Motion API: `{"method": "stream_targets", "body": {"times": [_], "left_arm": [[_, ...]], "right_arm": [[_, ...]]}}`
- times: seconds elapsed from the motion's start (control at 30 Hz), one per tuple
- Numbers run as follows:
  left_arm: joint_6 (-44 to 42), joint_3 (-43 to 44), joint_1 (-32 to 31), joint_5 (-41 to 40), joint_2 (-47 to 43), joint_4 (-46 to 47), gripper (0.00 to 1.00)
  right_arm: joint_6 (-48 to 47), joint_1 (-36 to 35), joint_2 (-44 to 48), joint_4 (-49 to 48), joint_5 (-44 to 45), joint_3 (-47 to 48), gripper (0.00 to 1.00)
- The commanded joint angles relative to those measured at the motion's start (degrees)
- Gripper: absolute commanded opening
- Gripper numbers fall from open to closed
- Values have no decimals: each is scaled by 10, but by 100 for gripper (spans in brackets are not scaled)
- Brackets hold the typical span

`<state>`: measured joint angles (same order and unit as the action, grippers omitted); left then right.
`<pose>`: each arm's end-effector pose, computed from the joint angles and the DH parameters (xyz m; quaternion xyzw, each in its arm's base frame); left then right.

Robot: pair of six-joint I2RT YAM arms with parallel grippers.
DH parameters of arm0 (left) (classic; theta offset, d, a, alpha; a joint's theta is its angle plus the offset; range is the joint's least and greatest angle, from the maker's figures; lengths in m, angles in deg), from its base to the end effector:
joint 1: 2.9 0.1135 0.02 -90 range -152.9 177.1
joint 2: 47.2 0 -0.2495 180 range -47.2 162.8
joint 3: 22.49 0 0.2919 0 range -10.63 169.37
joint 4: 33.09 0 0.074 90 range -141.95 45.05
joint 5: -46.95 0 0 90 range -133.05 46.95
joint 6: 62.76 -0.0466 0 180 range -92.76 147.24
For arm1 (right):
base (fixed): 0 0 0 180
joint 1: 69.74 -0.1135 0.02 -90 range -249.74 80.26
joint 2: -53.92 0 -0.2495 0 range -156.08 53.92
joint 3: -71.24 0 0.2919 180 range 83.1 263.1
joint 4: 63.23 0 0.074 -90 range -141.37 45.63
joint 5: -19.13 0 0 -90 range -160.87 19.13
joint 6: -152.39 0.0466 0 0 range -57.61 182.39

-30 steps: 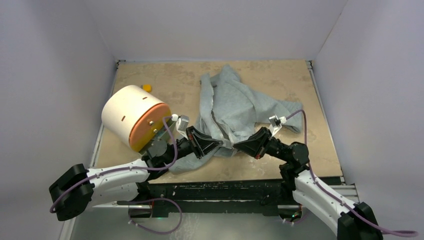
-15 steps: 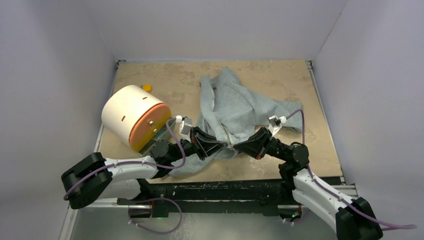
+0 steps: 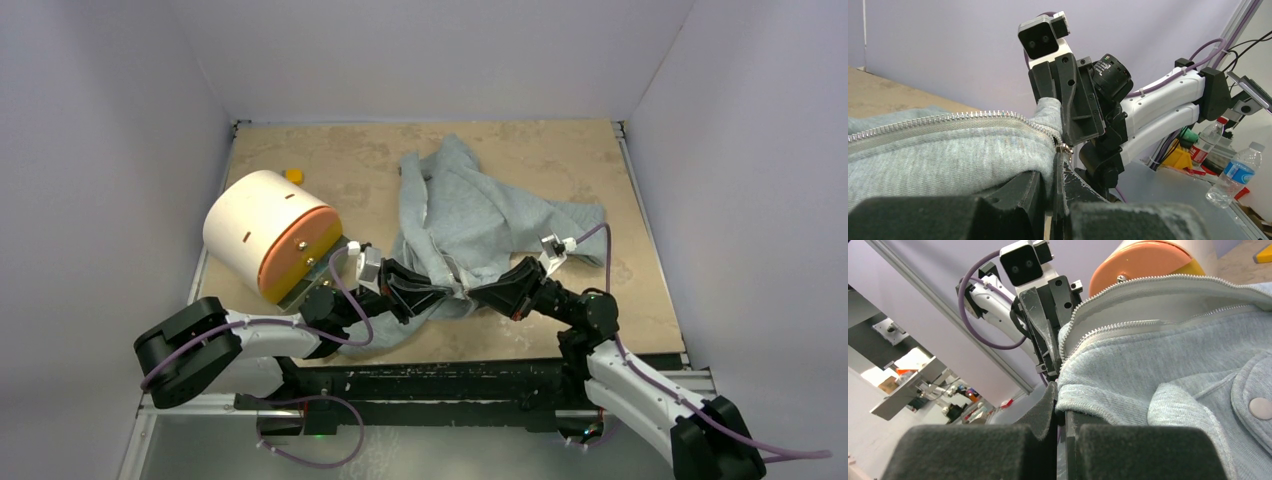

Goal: Zip up the jacket

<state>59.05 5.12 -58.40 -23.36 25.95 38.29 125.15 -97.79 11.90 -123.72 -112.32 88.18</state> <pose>0.1333 -0.2217 0.1953 0.2492 0.4824 -0.6420 0.5413 0.1512 0.1155 0.2199 -0.1722 0.5032 0.7058 0.4680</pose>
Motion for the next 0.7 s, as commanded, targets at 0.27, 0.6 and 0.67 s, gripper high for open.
{"method": "stream_targets", "body": {"times": [0.27,0.6,0.67], "left_arm": [[0,25,1,-2,0,100,0],[7,37,1,-4,7,77,0],[7,35,1,-9,9,77,0]], "right_arm": [[-27,0,0,-38,1,29,0],[-2,0,-20,-100,-16,30,0],[3,0,-21,-113,-17,29,0]]}}
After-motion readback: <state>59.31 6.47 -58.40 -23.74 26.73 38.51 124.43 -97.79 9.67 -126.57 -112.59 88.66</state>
